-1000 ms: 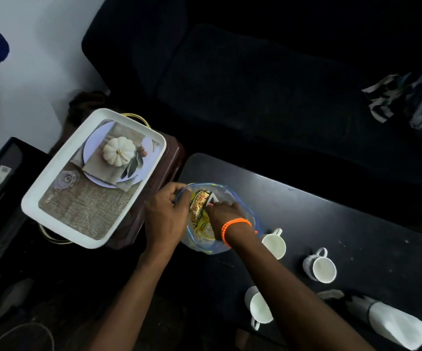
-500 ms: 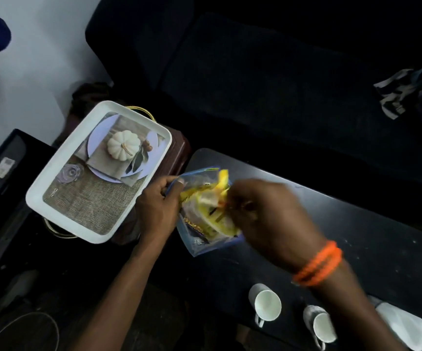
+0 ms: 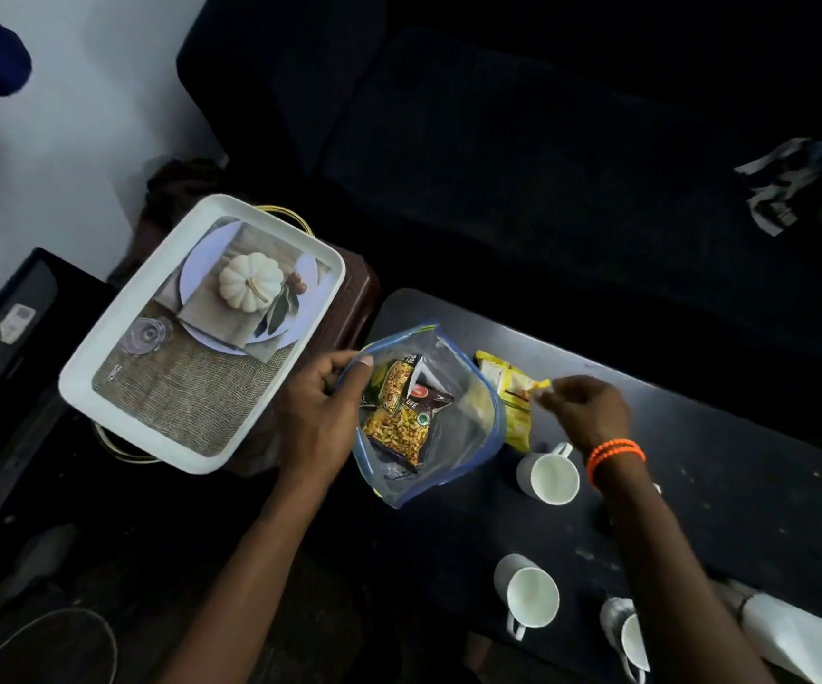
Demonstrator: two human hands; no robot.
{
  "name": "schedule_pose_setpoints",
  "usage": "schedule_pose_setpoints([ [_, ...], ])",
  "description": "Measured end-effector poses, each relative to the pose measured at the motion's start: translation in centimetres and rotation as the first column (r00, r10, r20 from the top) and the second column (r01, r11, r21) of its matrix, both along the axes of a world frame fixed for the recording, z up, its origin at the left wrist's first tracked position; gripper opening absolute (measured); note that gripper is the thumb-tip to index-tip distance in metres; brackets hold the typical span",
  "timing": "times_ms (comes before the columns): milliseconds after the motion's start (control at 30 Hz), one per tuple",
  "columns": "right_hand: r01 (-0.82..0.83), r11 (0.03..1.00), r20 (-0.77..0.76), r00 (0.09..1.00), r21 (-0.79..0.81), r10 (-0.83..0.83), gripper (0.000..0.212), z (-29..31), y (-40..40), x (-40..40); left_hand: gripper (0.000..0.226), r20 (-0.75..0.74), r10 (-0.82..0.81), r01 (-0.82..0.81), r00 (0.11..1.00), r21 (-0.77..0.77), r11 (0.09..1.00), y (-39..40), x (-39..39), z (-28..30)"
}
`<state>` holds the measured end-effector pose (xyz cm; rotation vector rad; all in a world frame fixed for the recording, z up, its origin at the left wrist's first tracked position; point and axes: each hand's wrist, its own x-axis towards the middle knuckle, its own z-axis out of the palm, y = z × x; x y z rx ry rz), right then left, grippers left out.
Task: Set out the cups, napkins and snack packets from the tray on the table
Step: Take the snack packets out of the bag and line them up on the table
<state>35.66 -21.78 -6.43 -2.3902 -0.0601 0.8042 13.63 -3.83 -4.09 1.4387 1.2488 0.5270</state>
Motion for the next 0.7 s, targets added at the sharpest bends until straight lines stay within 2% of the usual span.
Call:
schedule_pose_setpoints([
  [67,0.116,0.954,0.165,0.972,0.277,-0.166,0.016,2.5,0.9,-1.3,0.012,0.032,-0.002,0.003,0.999,-0.027,1.000,-0.3,0.3,0.1],
  [100,0.109,0.899,0.201,0.957,0.424,-0.211,0.015,4.4,1.8,-2.6,0.010,0.064,0.005,-0.003,0.998,-0.046,0.999,-0.6,0.5,0.4],
  [167,-0.048,0.803,0.188,0.979,0.594,-0.081,0.018,6.3,3.9,-5.9,0.008,0.090,0.016,-0.010,0.996,-0.065,0.998,-0.9,0.5,0.1],
  [233,-0.200,0.840,0.116,0.980,0.504,0.163,0.026,5.5,6.9,-9.1,0.013,0.096,0.006,0.001,0.995,-0.074,0.997,-1.0,0.0,-0.2],
  [300,-0.271,0.934,-0.025,0.958,0.232,0.284,0.040,2.0,10.0,-10.9,0.021,0.076,-0.020,0.026,0.997,-0.071,0.997,-1.2,-0.5,-0.7],
  [367,-0.250,0.968,-0.175,0.952,0.026,0.251,0.043,-1.2,12.2,-11.7,0.024,0.054,-0.015,0.018,0.998,-0.053,0.998,-1.6,-0.7,-0.8],
  [433,-0.176,0.984,-0.238,0.957,-0.017,0.167,0.040,-3.2,13.2,-11.7,0.014,0.056,0.016,-0.013,0.998,-0.047,0.999,-1.9,-0.3,-1.1],
  [500,-0.225,0.973,-0.147,0.966,-0.059,0.215,0.033,-3.1,13.5,-11.6,0.011,0.074,0.049,-0.044,0.996,-0.066,0.997,-2.0,-0.2,-1.3],
  [567,-0.347,0.937,-0.004,0.938,-0.038,0.347,0.024,-0.8,13.2,-10.5,0.013,0.076,0.072,-0.068,0.995,-0.054,0.996,-2.1,0.1,-1.1],
  [700,-0.596,0.799,0.213,0.794,0.083,0.570,0.026,8.2,9.2,-10.0,0.017,0.062,0.116,-0.114,0.991,-0.028,0.993,-1.2,-1.0,-1.6],
])
